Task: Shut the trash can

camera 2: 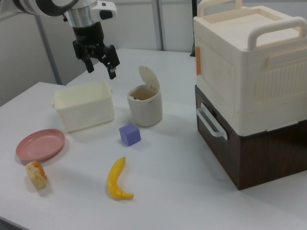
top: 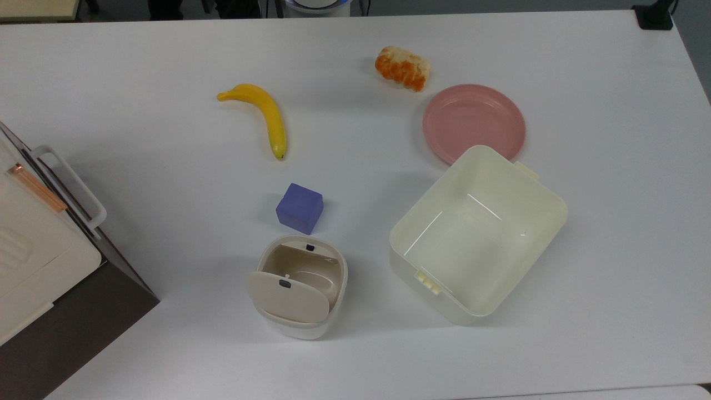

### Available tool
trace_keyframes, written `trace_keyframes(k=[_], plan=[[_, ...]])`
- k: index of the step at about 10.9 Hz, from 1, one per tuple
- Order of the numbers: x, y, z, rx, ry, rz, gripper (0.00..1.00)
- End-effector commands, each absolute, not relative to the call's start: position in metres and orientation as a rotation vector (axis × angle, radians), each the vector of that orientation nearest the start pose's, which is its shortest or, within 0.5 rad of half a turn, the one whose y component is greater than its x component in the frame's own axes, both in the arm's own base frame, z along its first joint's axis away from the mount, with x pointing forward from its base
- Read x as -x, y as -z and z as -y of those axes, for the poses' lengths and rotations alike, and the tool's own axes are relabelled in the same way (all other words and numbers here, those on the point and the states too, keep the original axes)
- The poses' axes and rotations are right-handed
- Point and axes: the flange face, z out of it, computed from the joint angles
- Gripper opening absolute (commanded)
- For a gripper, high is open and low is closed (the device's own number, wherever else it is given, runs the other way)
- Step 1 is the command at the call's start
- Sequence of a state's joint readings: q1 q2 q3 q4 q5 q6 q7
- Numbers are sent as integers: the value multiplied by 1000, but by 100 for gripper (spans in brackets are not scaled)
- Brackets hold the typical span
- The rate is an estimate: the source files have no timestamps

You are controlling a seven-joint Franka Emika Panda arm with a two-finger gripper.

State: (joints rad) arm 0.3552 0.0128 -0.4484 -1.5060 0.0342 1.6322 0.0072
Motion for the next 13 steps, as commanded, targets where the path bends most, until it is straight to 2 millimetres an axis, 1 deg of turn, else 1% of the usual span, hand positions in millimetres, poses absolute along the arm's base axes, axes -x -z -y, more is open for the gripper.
trace_keyframes(k=[1,4,6,8,12,13], plan=[[-561,-606,-14,3231,-47,172,100],[-562,-608,-13,3233,-8,65,100],[-563,-608,-14,3226,-3,59,100],[-565,-608,-16,3225,27,7,100],[-569,-609,-17,3223,74,4,100],[-573,-606,-21,3226,128,-11,96]])
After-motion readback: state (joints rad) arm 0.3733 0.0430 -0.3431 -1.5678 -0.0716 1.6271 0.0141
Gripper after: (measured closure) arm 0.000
